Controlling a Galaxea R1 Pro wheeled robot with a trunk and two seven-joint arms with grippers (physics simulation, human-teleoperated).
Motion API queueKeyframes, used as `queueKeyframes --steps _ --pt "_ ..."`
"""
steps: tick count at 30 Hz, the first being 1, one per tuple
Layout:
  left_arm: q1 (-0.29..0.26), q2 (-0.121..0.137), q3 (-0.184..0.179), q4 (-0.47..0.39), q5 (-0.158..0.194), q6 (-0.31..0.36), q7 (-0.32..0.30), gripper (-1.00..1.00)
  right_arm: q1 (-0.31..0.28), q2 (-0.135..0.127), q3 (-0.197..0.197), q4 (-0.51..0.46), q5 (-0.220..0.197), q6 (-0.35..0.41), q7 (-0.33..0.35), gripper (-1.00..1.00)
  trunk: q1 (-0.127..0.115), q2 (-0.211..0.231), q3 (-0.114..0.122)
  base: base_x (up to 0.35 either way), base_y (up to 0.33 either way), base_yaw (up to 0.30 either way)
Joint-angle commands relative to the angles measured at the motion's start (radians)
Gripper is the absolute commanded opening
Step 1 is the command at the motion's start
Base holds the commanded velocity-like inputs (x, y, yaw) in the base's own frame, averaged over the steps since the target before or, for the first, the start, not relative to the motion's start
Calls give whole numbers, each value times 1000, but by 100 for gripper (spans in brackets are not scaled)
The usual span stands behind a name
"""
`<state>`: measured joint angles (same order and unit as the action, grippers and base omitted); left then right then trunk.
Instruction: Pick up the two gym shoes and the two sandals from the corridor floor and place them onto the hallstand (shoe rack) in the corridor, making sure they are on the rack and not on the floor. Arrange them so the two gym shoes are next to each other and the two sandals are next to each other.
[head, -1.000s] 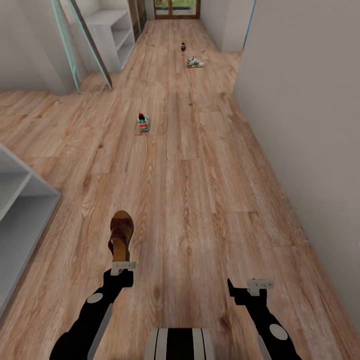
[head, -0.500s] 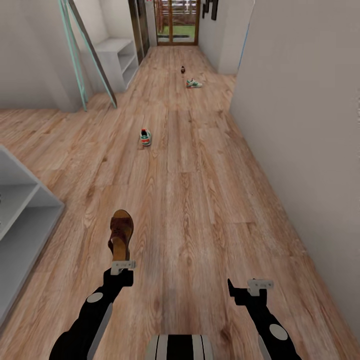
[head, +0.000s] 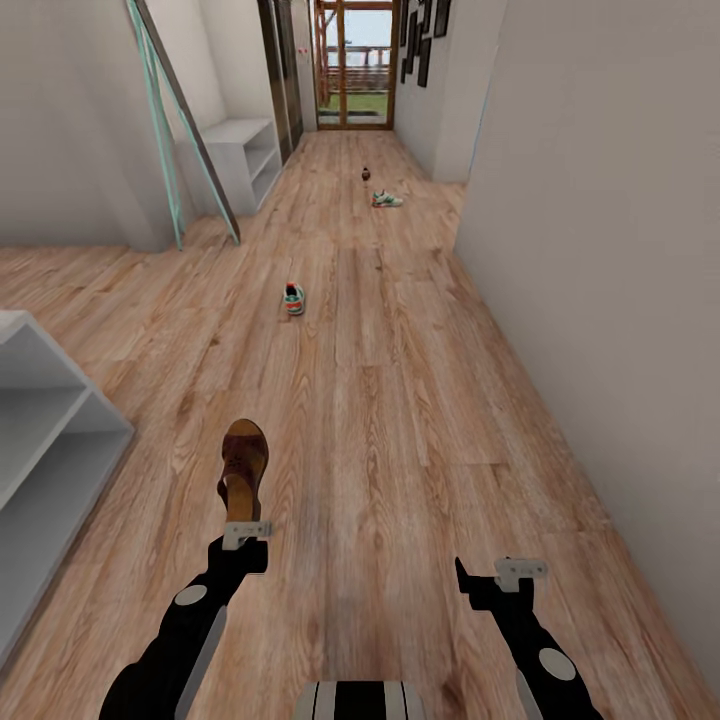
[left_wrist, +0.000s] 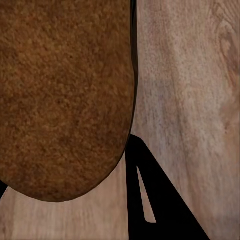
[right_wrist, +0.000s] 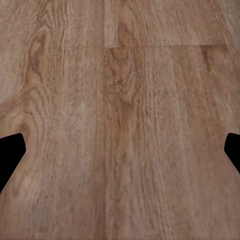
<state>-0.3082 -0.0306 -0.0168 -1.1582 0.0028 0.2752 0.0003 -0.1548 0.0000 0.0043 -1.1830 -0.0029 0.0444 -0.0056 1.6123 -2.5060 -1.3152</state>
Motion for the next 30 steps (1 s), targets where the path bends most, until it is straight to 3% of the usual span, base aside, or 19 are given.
queueKeyframes --steps 1,12,30 --pt "0 0 0 -2 0 6 0 -100 0 0 0 -2 -1 5 -1 100 0 0 1 0 0 0" --pt "0 0 2 -3 3 6 0 -100 0 0 0 -2 -2 5 -1 100 0 0 19 24 0 0" --pt "0 1 3 -3 4 6 0 -100 0 0 0 -3 -2 5 -1 100 0 0 38 315 0 0"
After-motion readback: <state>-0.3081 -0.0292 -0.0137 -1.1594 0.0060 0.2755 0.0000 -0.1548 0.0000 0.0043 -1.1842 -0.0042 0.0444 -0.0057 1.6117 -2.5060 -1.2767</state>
